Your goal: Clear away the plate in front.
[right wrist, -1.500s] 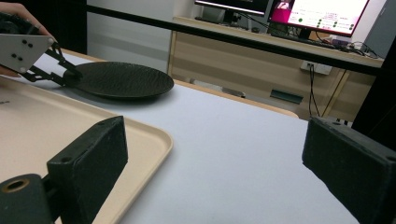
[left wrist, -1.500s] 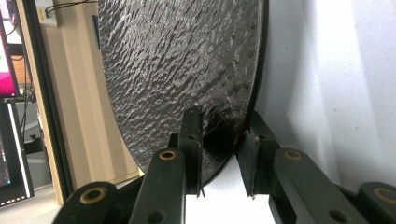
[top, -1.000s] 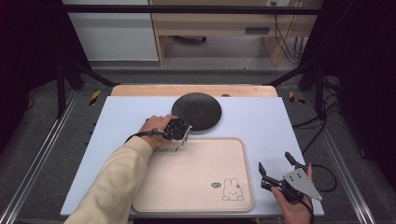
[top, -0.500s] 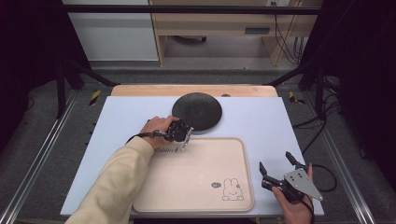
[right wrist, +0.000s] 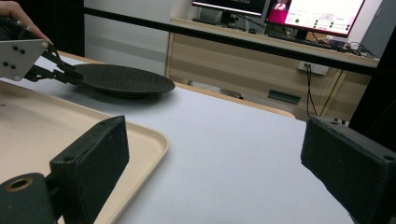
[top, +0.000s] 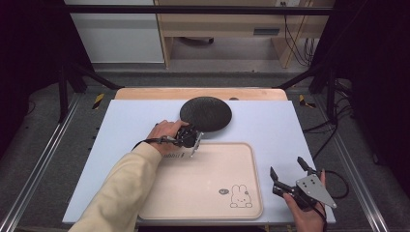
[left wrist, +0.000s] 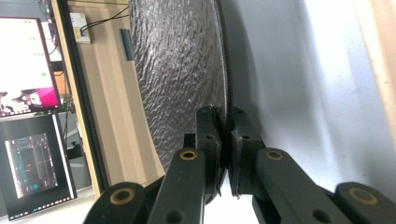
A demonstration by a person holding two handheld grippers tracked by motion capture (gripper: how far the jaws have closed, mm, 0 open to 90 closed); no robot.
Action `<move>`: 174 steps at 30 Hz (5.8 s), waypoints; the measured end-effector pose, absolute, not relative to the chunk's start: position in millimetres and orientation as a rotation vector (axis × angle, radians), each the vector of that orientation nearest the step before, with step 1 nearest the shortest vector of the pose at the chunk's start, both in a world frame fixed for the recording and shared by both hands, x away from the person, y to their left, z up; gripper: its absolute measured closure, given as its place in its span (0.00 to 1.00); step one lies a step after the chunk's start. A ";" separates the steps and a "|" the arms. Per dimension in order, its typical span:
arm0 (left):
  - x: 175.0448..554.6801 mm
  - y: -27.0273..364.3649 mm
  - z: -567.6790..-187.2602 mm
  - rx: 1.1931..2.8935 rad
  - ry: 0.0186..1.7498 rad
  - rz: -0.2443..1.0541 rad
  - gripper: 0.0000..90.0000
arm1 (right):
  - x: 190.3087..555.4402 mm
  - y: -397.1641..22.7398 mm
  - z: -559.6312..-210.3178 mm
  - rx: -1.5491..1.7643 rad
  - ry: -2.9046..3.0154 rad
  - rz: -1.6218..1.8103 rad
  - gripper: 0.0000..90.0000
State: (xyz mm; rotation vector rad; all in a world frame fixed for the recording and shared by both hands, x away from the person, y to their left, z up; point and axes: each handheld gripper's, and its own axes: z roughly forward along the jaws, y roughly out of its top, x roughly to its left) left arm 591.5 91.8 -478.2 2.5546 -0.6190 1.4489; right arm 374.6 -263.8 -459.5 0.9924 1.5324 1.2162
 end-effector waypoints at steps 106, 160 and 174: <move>378.8 149.4 -474.9 2.231 -0.677 1.593 0.94 | 376.1 -260.0 -457.6 0.987 1.530 1.197 0.10; 366.2 148.6 -492.8 2.267 -0.781 1.500 0.95 | 377.1 -262.9 -457.7 0.996 1.523 1.181 0.10; 368.7 151.2 -496.8 2.279 -0.840 1.477 0.95 | 376.7 -260.0 -457.4 0.987 1.530 1.179 0.10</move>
